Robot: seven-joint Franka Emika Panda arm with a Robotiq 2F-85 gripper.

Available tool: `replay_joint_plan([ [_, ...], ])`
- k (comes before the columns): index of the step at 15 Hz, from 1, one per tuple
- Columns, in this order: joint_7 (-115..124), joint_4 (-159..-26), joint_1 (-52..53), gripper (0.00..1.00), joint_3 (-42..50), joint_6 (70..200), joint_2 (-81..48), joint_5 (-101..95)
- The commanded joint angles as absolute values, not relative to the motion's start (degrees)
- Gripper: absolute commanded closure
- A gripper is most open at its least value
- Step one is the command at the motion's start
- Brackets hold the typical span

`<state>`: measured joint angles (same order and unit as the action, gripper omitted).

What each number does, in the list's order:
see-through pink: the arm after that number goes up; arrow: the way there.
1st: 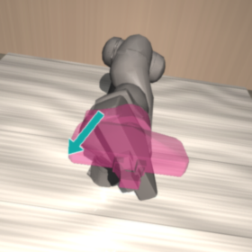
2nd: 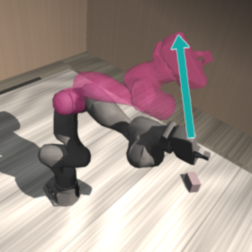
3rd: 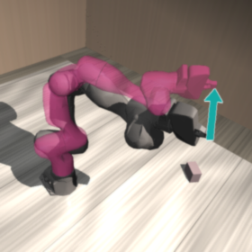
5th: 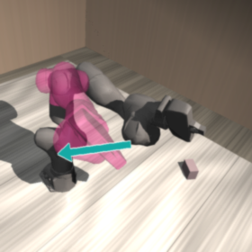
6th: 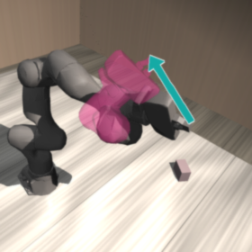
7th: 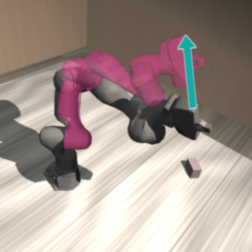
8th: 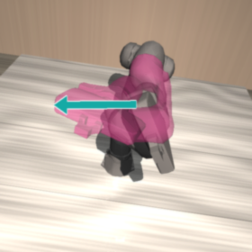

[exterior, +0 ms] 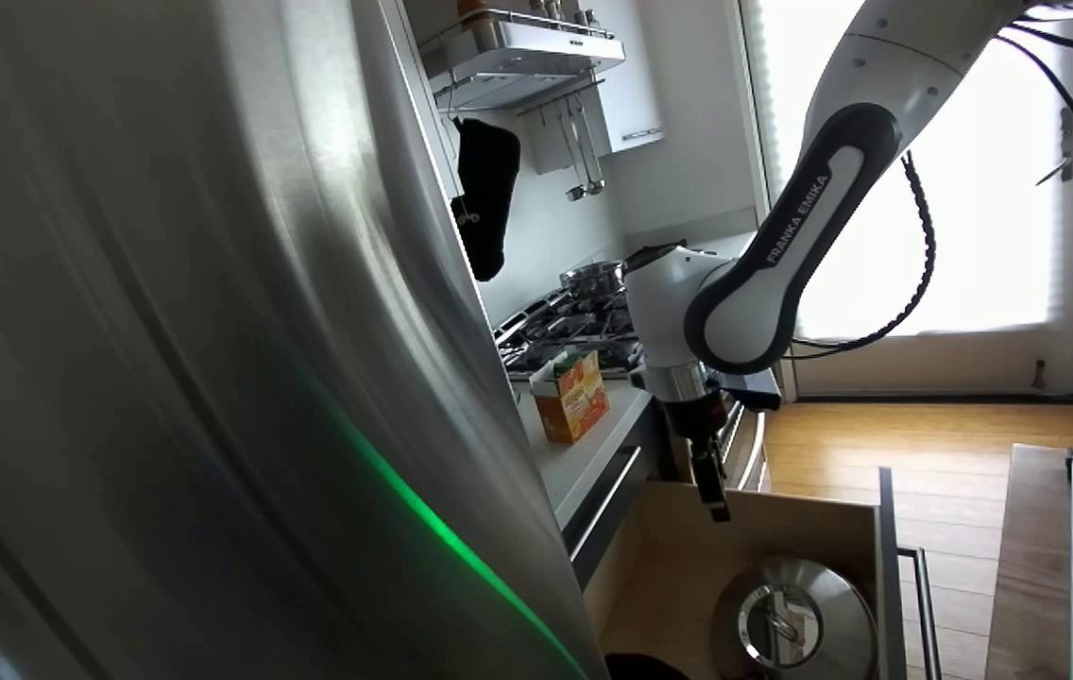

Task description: Pick up the black measuring spoon from the open drawer and put it on the kitchen counter

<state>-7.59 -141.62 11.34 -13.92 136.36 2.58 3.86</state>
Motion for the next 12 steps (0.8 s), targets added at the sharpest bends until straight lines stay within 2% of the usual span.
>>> replay_joint_plan([
  [1, -4.6, -139.2, 11.2, 0.0, -13.0, 137.9, -2.3, 0.3],
  [8, 1.6, -133.5, 12.5, 0.0, -10.9, 147.6, -21.0, -6.6],
  [12, 5.7, -130.2, 16.7, 0.0, -7.6, 155.3, -29.3, -10.8],
])
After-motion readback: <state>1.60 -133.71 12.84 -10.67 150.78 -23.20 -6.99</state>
